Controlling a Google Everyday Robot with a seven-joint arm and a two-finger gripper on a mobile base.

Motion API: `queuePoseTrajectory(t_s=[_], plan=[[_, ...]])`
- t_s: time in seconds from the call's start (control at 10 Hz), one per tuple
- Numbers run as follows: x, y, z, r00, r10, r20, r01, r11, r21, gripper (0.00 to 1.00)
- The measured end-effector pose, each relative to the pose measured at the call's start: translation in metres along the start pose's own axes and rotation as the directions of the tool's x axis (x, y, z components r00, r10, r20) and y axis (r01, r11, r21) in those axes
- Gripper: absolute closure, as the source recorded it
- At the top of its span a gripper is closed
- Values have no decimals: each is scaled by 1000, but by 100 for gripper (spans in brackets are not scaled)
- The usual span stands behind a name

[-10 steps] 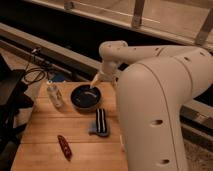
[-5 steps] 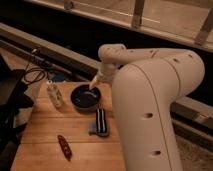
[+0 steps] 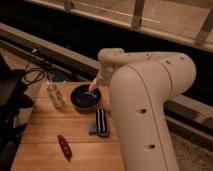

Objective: Pick up the ceramic bowl

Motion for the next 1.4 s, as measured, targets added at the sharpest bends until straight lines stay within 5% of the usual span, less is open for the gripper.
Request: queuePoseTrajectory(t_s=[1.3,1.4], plan=[[-5,2,69,997,16,-76,-15,1000,10,20],[-4,2,73,996,20,-82,-19,1000,12,27]])
